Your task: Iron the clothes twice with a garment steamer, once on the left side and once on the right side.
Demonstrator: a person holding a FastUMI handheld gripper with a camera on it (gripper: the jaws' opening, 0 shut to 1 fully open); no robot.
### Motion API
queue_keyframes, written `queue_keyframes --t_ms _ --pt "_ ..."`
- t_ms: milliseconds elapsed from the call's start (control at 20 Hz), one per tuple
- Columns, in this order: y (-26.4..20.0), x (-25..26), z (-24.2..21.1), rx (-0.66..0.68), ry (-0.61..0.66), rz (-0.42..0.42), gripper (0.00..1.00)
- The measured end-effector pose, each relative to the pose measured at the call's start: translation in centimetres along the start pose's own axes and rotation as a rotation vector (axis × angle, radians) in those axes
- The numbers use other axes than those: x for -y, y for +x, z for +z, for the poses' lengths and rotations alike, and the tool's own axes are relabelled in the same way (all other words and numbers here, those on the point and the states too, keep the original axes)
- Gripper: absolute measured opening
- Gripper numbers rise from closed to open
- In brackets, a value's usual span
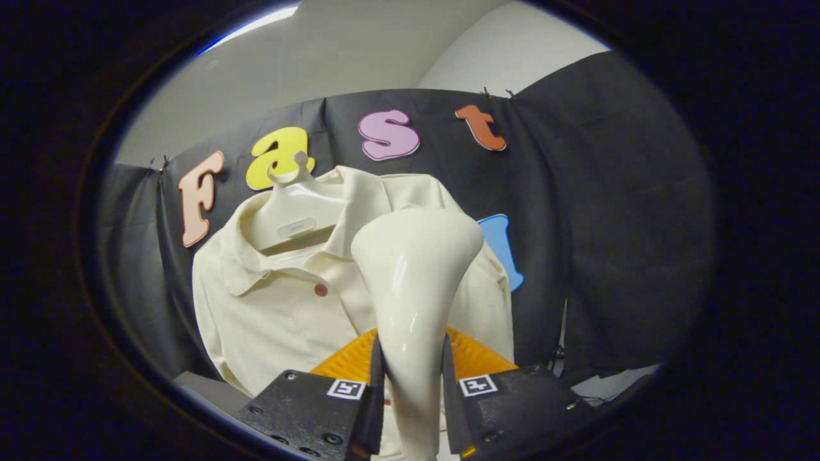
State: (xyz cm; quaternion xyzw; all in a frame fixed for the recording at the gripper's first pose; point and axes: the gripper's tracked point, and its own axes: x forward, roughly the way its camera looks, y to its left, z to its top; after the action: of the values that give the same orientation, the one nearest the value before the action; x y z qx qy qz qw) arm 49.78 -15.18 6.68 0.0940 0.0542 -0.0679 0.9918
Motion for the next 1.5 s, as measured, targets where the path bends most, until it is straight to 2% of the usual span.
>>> queue_keyframes --t_ms 100,300,600,800,1500 --pt "0.6 0.0 -0.9 -0.008 0.052 0.002 0.39" --pt "1.5 -0.4 -3.6 -0.042 0.056 0.021 0.39" --pt "1.4 0.1 -5.9 -0.052 0.152 0.051 0.40" --pt "0.9 2.1 -7.8 -0.063 0.138 0.016 0.40" --pt "0.3 5.3 -14.2 -0.120 0.208 0.028 0.40"
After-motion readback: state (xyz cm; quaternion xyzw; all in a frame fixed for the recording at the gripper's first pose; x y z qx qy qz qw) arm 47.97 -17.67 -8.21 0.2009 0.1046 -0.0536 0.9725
